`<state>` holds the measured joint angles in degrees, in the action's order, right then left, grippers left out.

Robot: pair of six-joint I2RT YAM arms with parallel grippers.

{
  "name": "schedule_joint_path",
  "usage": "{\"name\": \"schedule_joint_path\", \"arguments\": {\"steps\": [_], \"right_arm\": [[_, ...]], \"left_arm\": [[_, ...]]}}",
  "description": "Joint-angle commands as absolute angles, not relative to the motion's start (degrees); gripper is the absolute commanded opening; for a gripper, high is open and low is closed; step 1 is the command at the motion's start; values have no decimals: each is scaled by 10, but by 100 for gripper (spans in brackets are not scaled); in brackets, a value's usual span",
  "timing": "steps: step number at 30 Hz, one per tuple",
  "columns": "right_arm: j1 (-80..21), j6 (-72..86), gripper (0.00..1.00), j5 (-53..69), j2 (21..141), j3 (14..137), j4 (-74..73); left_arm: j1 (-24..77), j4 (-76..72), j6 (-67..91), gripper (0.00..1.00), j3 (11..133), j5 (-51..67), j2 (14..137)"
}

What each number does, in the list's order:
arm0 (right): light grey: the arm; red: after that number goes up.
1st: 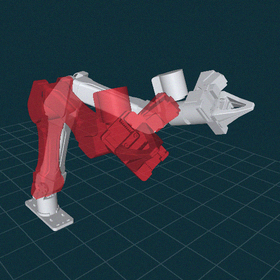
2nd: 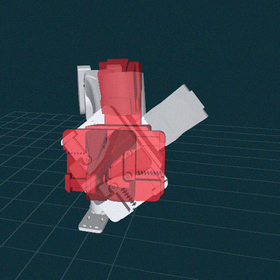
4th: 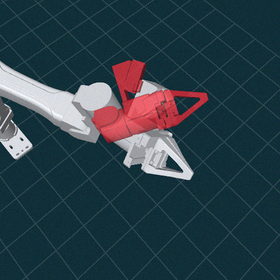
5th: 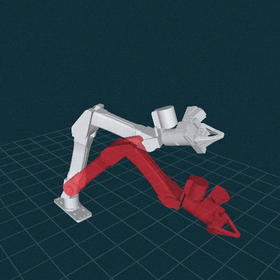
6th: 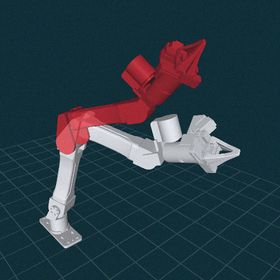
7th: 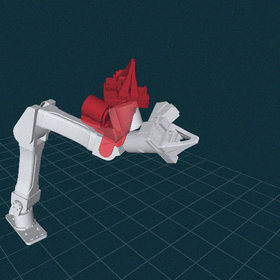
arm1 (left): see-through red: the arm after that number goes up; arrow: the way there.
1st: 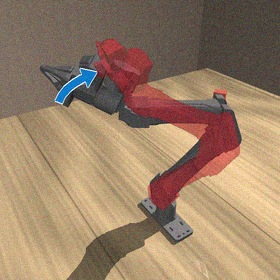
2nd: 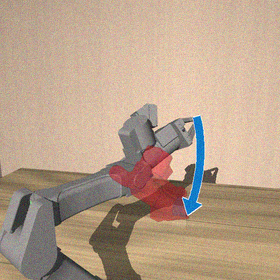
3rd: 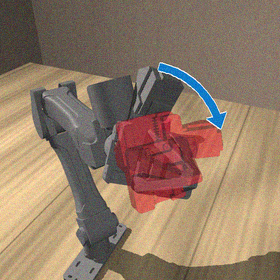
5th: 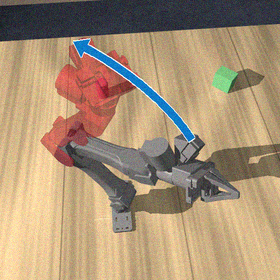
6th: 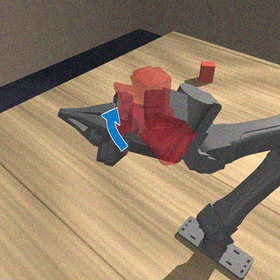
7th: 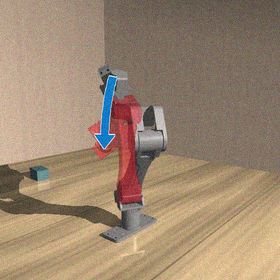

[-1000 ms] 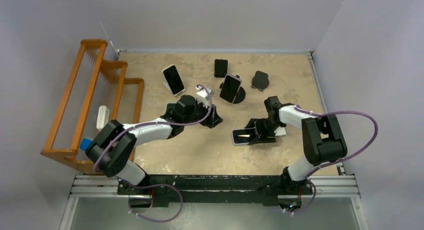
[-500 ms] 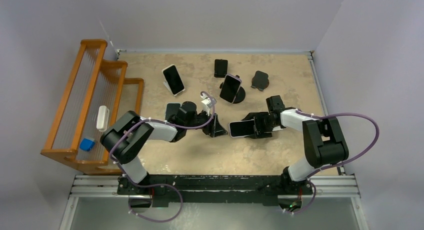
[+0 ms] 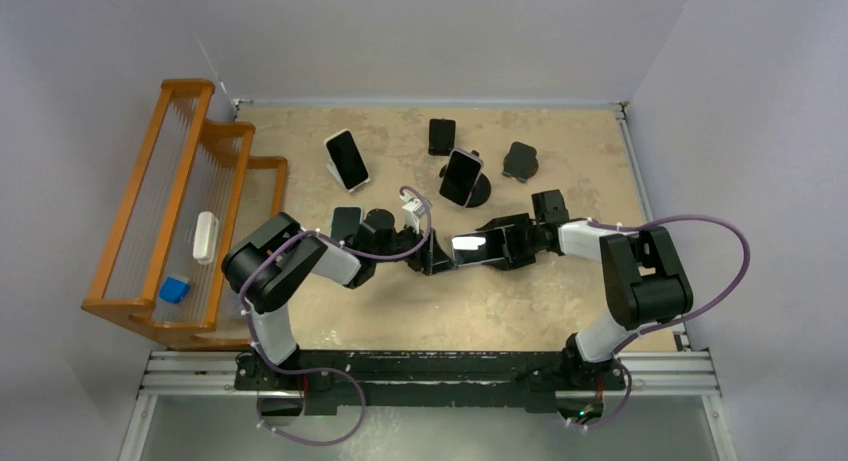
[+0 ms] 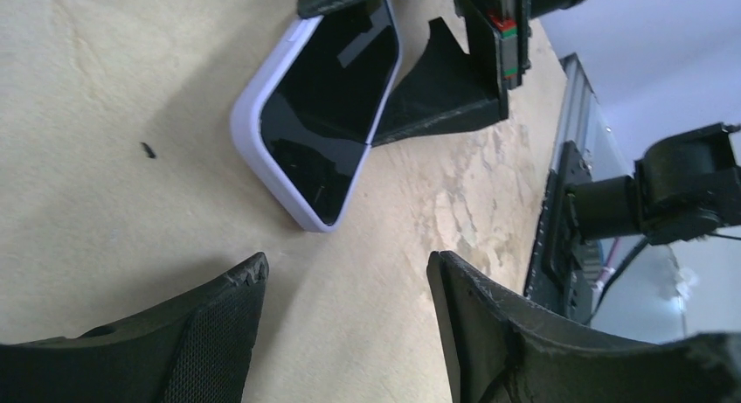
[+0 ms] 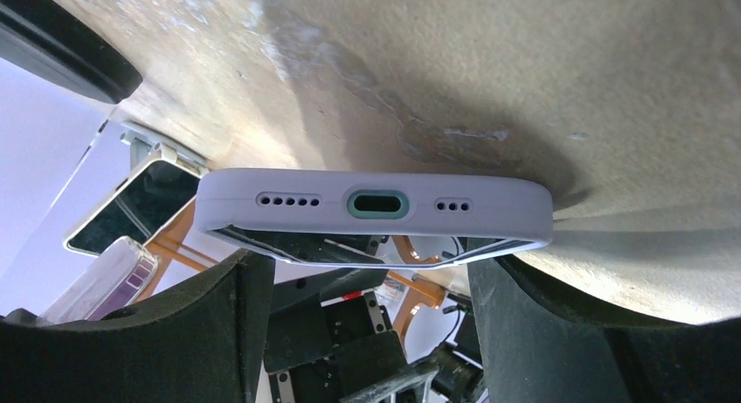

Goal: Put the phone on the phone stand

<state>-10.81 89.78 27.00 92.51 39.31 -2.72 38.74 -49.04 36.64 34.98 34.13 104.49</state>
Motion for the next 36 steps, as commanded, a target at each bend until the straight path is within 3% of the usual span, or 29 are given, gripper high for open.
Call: {"name": "schedule_joint_path", "arguments": {"steps": [1, 27, 29, 34, 36], "right_arm": [[-106, 877, 0, 278, 933, 380, 38], [-122, 886, 0, 338, 935, 350, 117], [-122, 888, 0, 339, 933, 347, 122], [-125, 890, 0, 343, 932, 344, 131], [-127, 890, 0, 345, 932, 342, 134]], "left_arm": [[386, -526, 338, 67, 347, 282, 1049], [423, -771, 361, 69, 341, 216, 1187], [423, -792, 364, 62, 330, 207, 1191], [423, -893, 374, 27, 306, 199, 1230], [423, -935, 384, 19, 301, 203, 1249]]}}
